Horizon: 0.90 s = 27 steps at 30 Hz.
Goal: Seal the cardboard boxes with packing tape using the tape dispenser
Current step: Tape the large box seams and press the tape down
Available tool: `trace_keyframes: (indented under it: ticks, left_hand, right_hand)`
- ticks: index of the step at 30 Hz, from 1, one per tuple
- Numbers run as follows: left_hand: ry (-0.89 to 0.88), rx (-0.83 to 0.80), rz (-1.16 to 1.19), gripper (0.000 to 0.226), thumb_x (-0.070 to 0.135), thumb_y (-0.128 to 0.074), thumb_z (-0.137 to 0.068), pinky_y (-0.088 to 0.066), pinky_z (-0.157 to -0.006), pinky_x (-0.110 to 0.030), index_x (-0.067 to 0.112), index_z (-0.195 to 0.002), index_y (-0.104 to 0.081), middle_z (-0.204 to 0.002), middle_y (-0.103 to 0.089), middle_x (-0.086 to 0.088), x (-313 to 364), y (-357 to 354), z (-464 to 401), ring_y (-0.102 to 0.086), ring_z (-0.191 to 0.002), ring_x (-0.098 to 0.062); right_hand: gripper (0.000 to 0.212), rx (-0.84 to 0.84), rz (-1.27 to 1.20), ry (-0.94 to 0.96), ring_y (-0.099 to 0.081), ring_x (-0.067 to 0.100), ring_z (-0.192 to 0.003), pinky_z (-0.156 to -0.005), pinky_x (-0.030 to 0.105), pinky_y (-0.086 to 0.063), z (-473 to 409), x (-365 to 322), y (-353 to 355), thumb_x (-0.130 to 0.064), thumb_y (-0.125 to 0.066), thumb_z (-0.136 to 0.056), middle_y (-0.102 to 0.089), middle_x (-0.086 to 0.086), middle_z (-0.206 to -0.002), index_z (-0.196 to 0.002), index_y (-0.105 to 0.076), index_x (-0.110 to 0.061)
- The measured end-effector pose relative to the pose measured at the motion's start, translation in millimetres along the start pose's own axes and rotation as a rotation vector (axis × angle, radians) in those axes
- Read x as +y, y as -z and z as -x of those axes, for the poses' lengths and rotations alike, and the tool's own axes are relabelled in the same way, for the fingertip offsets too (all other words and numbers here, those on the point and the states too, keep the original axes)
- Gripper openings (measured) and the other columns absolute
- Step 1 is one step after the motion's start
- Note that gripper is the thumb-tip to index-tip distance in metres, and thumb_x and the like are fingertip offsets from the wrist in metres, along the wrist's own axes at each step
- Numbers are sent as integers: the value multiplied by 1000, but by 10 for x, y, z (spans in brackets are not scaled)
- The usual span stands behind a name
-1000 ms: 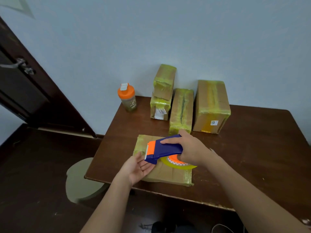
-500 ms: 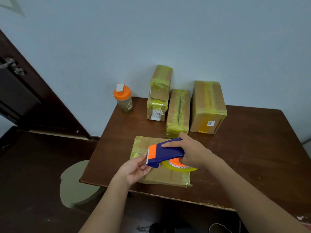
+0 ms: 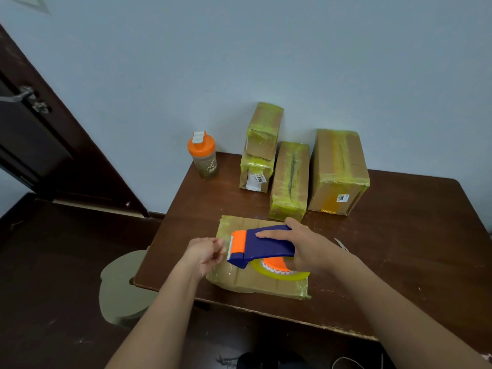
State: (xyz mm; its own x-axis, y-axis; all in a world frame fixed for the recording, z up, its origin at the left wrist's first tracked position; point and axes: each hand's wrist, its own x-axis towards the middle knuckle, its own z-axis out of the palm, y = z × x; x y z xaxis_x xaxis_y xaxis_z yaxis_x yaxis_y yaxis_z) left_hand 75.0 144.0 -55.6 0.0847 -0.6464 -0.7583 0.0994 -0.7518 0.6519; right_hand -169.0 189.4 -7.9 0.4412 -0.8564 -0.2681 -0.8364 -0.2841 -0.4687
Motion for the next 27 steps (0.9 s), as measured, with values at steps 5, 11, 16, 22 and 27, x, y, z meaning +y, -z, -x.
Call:
trace_keyframes:
  ticks: [5,11,16,22,27]
  left_hand:
    - [-100,89,-48,10,-1,-56,-94,-50,-64,-29,-1,-101,-62,-80,-63,-11,94,60,-103,-57,-70,-15]
    - [-206,216,-54,6,2,-55,-94,-50,-67,-25,4,-96,-60,-77,-59,-9,214,178,-162,-55,-68,-13]
    - [-148,159,20,7,2,-58,-91,-51,-70,-27,0,-97,-61,-77,-60,-10,119,199,-216,-57,-68,-15]
    - [-120,228,27,4,7,-65,-90,-52,-78,-30,4,-87,-64,-79,-61,-7,34,237,-328,-56,-72,-14]
    - [-109,280,57,7,8,-63,-91,-50,-70,-27,7,-85,-62,-79,-60,-7,-8,254,-405,-56,-71,-14]
  right_hand:
    - [82,26,48,32,-44,12,-93,-66,15,-39,-44,-25,83,-26,-69,-88,-27,-6,-113,-144,-19,-58]
    - [81,38,99,-13,-45,12,-93,-76,24,-48,-16,27,200,-30,-70,-86,-27,-7,-112,-144,-21,-58]
    - [74,49,195,-32,-50,14,-92,-75,26,-50,-134,-42,159,-30,-67,-89,-31,-5,-119,-144,-24,-56]
    - [69,54,228,-50,-41,12,-89,-73,26,-42,-313,-137,-4,-31,-65,-90,-33,-2,-122,-144,-27,-53]
    - [69,44,254,-75,-50,16,-99,-78,29,-47,-426,-192,-77,-30,-63,-91,-34,-2,-123,-144,-25,-52]
